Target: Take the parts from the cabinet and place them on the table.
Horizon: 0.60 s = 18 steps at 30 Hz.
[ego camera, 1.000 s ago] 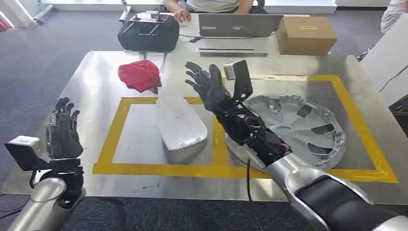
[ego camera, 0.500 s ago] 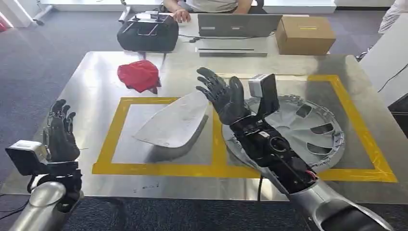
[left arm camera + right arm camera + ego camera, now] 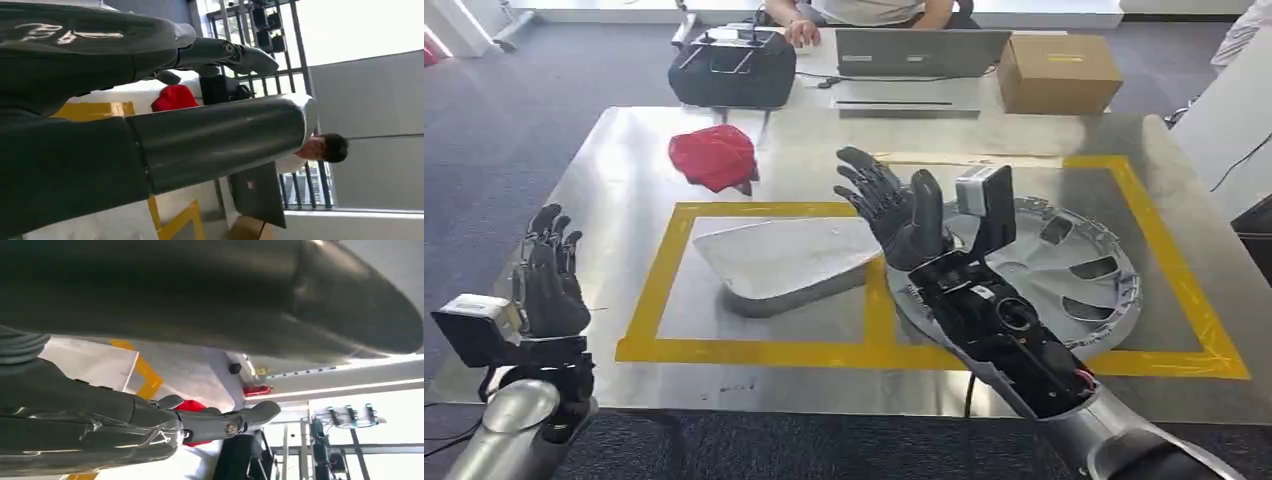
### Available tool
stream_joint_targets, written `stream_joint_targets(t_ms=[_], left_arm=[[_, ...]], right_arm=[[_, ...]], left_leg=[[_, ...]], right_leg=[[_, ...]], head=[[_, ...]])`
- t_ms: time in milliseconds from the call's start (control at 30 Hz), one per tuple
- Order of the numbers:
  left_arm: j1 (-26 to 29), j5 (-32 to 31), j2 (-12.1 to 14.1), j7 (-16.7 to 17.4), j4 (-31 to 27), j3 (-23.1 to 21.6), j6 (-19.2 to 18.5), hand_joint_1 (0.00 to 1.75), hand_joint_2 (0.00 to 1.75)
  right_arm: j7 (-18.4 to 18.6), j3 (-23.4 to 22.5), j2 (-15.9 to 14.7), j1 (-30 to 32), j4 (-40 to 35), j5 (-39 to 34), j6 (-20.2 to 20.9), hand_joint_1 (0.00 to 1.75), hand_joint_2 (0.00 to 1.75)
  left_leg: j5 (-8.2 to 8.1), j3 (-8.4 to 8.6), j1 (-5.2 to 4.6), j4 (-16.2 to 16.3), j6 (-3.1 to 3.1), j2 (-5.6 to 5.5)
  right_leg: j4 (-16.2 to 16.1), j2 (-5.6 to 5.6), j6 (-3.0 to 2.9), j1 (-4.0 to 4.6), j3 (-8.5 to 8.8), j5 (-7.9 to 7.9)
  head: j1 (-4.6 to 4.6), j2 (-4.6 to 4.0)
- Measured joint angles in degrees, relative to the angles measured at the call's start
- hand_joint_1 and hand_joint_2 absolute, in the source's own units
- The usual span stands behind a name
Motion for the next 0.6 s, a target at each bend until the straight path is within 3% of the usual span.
stream_joint_targets(t_ms=[600], left_arm=[[0.0,-0.1,-0.2,0.2,-0.1,0.0,0.0,0.00,0.00]], right_arm=[[-0.4,0.2,-0.9,0.2,-0.7,-0.7,0.7,0.00,0.00]], left_leg=[[-0.13,-0.05,-0.17,0.2,0.13,-0.03]], right_leg=[[-0.1,0.00,0.04,-0.13,0.05,0.02]], head=[[-0.02,0.00]])
